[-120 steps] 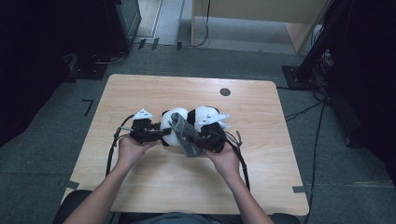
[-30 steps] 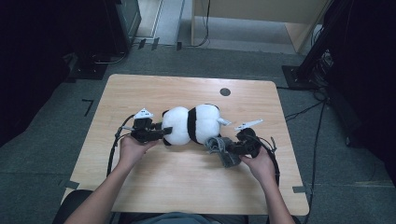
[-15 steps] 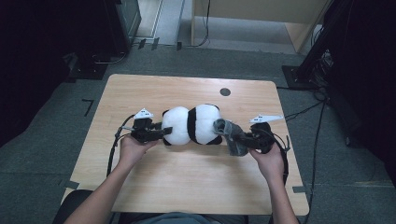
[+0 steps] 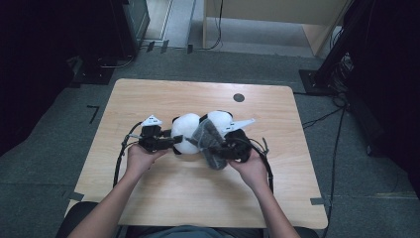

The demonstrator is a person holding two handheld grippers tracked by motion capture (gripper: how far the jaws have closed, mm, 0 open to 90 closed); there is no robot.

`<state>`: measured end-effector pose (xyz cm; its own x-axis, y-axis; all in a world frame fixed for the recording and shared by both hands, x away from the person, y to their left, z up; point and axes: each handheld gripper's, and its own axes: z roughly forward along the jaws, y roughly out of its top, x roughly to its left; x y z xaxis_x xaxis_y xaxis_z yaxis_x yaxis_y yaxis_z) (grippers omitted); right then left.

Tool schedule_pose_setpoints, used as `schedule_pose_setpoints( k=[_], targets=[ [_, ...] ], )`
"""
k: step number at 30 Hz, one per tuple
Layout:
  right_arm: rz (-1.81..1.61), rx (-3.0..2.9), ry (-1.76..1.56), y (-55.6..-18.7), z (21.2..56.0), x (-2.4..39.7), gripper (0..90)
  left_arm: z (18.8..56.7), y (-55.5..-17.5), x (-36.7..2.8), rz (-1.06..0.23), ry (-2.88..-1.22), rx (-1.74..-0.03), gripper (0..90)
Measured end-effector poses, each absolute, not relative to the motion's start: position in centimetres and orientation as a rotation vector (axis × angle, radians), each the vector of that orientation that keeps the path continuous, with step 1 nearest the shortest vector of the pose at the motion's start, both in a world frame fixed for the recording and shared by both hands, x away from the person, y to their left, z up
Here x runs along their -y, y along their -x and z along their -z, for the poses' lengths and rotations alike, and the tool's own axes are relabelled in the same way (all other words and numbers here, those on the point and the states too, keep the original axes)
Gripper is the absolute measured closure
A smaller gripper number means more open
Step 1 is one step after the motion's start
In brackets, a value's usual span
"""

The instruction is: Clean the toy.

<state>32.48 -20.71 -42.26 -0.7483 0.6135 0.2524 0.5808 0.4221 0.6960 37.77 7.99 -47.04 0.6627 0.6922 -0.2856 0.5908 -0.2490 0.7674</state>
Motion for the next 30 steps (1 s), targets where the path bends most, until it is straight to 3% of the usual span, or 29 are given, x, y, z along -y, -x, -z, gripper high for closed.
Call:
schedule_pose_setpoints(
  k=[5, 10, 30],
  targets=[
    [-1.205, -2.699, -1.055, -33.4, 43.9, 18.0, 76.9, 47.0, -37.8, -8.0, -0.142, -1.945, -1.0, 46.0],
    [-1.126, -2.766, -1.072, -33.9, 45.8, 17.7, 76.9, 47.0, -37.7, -8.0, -0.154, -1.954, -0.992, 45.8],
    [-1.064, -2.676, -1.308, -32.7, 45.9, 27.1, 75.9, 47.1, -37.7, -7.7, -0.16, -1.957, -0.984, 45.7]
  ],
)
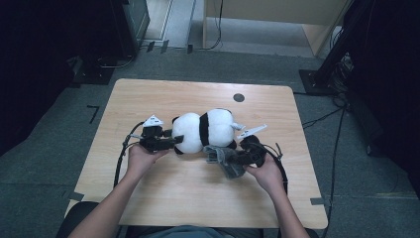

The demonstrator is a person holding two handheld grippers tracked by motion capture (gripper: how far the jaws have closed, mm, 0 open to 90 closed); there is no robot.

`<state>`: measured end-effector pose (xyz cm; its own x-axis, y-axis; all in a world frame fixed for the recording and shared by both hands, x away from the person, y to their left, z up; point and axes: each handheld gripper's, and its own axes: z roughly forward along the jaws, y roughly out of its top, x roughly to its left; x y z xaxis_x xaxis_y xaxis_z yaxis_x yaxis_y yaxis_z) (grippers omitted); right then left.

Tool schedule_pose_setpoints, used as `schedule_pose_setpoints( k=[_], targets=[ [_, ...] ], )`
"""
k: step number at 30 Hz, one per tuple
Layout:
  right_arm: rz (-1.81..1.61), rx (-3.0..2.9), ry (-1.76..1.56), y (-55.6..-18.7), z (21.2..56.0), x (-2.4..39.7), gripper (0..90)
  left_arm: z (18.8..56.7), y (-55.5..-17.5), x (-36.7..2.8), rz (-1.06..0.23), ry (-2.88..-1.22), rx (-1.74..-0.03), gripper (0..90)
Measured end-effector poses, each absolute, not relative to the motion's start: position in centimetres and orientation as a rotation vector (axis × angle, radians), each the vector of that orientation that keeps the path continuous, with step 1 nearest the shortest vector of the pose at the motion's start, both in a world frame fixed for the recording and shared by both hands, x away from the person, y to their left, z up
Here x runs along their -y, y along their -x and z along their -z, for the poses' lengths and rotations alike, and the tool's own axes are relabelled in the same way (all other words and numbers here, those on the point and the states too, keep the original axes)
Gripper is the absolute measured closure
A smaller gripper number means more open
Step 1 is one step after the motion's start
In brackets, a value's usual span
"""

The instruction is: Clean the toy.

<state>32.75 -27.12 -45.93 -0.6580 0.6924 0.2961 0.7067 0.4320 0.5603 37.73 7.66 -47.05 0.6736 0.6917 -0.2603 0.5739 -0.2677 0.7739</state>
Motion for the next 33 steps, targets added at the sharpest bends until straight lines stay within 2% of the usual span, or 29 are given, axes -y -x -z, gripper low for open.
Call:
schedule_pose_setpoints(
  k=[10, 27, 33],
  targets=[
    [1.089, 2.57, 1.493, -33.2, 45.5, 31.2, 75.7, 47.0, -37.8, -7.6, -0.161, -1.96, -0.986, 45.6],
    [1.078, 2.529, 1.748, -35.6, 45.3, 34.9, 76.0, 47.0, -37.9, -7.7, -0.158, -1.955, -0.987, 44.5],
    [1.047, 2.466, 1.882, -35.9, 46.5, 36.8, 76.2, 47.1, -37.9, -7.7, -0.157, -1.95, -0.985, 43.8]
  ],
)
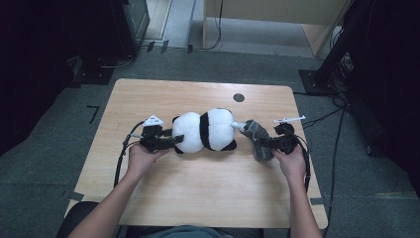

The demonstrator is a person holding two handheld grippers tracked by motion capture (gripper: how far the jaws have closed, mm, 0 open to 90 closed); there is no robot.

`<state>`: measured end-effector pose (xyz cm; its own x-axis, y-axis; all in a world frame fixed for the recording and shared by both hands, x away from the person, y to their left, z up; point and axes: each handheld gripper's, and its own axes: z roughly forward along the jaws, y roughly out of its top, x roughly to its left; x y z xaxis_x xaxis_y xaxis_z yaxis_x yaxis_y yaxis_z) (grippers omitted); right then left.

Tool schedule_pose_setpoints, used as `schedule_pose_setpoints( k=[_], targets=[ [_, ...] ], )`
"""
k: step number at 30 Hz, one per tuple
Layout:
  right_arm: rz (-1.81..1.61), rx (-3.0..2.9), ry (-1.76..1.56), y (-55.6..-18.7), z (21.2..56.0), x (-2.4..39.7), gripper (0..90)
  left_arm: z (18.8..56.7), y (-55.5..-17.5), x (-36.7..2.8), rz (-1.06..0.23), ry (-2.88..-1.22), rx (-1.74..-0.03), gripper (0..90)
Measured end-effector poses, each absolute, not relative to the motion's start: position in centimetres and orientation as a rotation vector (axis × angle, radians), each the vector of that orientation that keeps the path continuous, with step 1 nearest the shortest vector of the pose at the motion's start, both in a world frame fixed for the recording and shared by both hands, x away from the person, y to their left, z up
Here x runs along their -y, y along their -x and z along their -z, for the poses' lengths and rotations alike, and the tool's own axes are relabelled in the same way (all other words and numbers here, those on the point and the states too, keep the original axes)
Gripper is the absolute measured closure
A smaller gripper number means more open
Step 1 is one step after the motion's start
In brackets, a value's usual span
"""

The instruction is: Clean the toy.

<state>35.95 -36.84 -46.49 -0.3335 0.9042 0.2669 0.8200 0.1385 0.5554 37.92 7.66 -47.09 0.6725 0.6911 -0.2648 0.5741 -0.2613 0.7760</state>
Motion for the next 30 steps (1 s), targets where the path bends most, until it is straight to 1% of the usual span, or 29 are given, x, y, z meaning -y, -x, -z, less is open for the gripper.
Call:
schedule_pose_setpoints(
  k=[8, 10, 11, 15, 16, 18, 19, 20, 22, 30],
  targets=[
    [-0.936, -2.237, -1.742, -36.7, 48.3, 36.9, 73.2, 47.3, -38.0, -7.8, -0.16, -1.941, -0.972, 40.6],
    [-0.943, -2.23, -1.739, -36.6, 48.5, 36.9, 70.5, 47.3, -38.0, -7.8, -0.16, -1.94, -0.969, 39.9],
    [-0.949, -2.224, -1.74, -36.6, 48.5, 36.9, 67.7, 47.3, -38.0, -7.8, -0.16, -1.94, -0.968, 39.6],
    [-0.941, -2.222, -1.725, -36.4, 48.4, 37.0, 64.9, 47.4, -38.0, -7.8, -0.162, -1.938, -0.966, 39.2],
    [-0.952, -2.222, -1.726, -36.4, 48.4, 37.1, 62.9, 47.4, -38.0, -7.8, -0.161, -1.937, -0.966, 39.1],
    [-0.957, -2.221, -1.732, -36.4, 48.5, 37.1, 62.3, 47.4, -38.0, -7.8, -0.16, -1.937, -0.964, 38.9],
    [-0.957, -2.221, -1.727, -36.3, 48.5, 37.0, 64.0, 47.4, -38.0, -7.8, -0.156, -1.935, -0.962, 38.5],
    [-0.971, -2.225, -1.728, -36.3, 48.3, 37.0, 72.5, 47.5, -38.1, -7.8, -0.151, -1.934, -0.959, 37.5],
    [-0.987, -2.213, -1.695, -36.1, 47.8, 36.6, 75.9, 47.6, -38.2, -7.9, -0.146, -1.932, -0.958, 36.6],
    [-1.136, -2.179, -1.593, -36.1, 45.6, 34.3, 76.6, 47.7, -38.3, -7.9, -0.126, -1.924, -0.959, 36.1]
  ],
)
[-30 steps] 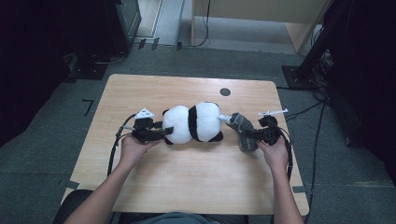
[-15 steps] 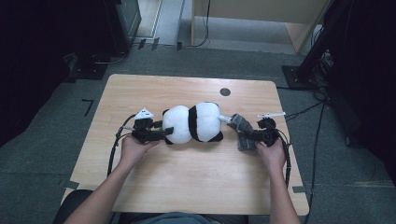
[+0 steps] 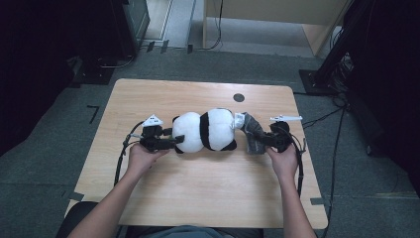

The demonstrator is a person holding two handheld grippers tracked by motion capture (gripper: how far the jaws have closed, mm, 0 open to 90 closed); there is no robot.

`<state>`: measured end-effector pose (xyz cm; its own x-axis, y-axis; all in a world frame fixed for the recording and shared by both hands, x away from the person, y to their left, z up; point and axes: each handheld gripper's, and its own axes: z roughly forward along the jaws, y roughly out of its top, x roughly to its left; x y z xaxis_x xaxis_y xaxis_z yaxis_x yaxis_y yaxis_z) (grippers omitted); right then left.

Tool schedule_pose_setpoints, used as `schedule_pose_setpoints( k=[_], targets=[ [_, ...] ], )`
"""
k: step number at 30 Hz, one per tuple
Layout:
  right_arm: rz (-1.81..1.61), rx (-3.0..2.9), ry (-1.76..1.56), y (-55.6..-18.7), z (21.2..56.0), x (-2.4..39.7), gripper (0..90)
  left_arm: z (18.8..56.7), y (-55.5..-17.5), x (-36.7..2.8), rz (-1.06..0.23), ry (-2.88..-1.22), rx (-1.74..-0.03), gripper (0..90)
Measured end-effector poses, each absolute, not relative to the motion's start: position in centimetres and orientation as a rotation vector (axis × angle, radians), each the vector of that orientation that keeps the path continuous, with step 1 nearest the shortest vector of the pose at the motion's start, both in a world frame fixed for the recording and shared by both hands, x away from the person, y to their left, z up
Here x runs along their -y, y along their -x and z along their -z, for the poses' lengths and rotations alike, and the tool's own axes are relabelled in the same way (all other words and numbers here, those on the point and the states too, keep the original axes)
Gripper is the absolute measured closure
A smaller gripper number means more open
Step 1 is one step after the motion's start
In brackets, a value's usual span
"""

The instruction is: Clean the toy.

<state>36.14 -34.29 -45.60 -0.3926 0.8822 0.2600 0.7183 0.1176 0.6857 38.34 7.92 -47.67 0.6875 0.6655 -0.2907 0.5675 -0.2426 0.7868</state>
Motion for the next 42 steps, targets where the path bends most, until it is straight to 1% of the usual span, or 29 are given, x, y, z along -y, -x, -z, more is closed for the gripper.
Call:
schedule_pose_setpoints(
  k=[1, 4, 5, 10, 13, 16, 20, 23, 26, 27, 30, 32, 34, 36, 38, 39, 40, 42],
  targets=[
    [-1.137, -2.183, -1.586, -36.2, 45.5, 33.8, 76.7, 47.6, -38.4, -7.9, -0.111, -1.922, -0.964, 37.0],
    [-1.18, -2.2, -1.56, -36.6, 45.2, 32.6, 76.7, 47.3, -38.3, -7.7, -0.09, -1.926, -0.97, 45.8],
    [-1.188, -2.208, -1.547, -36.8, 45.2, 32.2, 76.8, 47.3, -38.3, -7.6, -0.081, -1.93, -0.964, 46.7],
    [-1.269, -2.259, -1.547, -37.8, 45.2, 30.7, 77.1, 47.1, -37.7, -7.1, -0.05, -1.94, -0.965, 49.2],
    [-1.237, -2.264, -1.534, -38.4, 44.9, 30.5, 77.2, 47.0, -37.1, -6.8, -0.046, -1.953, -0.958, 49.6],
    [-1.231, -2.263, -1.54, -39.0, 44.9, 30.8, 77.2, 47.0, -36.7, -6.6, -0.074, -1.967, -0.942, 48.7],
    [-1.232, -2.25, -1.547, -39.2, 45.1, 31.1, 77.1, 46.7, -36.8, -7.4, -0.103, -1.964, -0.916, 40.4],
    [-1.242, -2.239, -1.545, -39.2, 45.1, 31.4, 77.1, 45.9, -37.1, -8.4, -0.181, -1.942, -0.882, 37.3],
    [-1.236, -2.241, -1.534, -39.3, 45.1, 31.4, 77.1, 45.2, -38.4, -9.0, -0.166, -1.921, -0.875, 35.5],
    [-1.235, -2.241, -1.53, -39.3, 45.1, 31.3, 77.0, 45.2, -39.0, -9.0, -0.161, -1.936, -0.868, 34.7],
    [-1.236, -2.246, -1.516, -39.3, 45.3, 31.3, 77.1, 45.6, -40.6, -8.8, -0.132, -1.977, -0.831, 32.9],
    [-1.237, -2.249, -1.516, -39.4, 45.4, 31.4, 77.1, 46.0, -41.6, -8.8, -0.115, -1.967, -0.81, 31.2],
    [-1.241, -2.256, -1.518, -39.5, 45.5, 31.4, 77.1, 46.4, -42.6, -8.7, -0.078, -1.97, -0.782, 26.6],
    [-1.239, -2.278, -1.499, -39.6, 45.7, 31.2, 77.2, 46.9, -43.5, -8.5, -0.059, -1.997, -0.759, 15.0],
    [-1.24, -2.291, -1.492, -39.8, 45.9, 31.0, 77.3, 47.7, -44.3, -8.3, 0.004, -2.008, -0.765, 6.4],
    [-1.243, -2.29, -1.49, -39.8, 45.9, 30.8, 77.4, 48.0, -44.7, -8.2, 0.042, -2.015, -0.766, 0.7],
    [-1.244, -2.292, -1.482, -39.8, 46.0, 30.7, 77.5, 48.4, -45.1, -8.1, 0.087, -2.025, -0.755, 0.0],
    [-1.25, -2.293, -1.481, -39.9, 46.0, 30.6, 77.8, 48.7, -45.1, -8.0, 0.084, -2.013, -0.691, 0.0]
  ],
)
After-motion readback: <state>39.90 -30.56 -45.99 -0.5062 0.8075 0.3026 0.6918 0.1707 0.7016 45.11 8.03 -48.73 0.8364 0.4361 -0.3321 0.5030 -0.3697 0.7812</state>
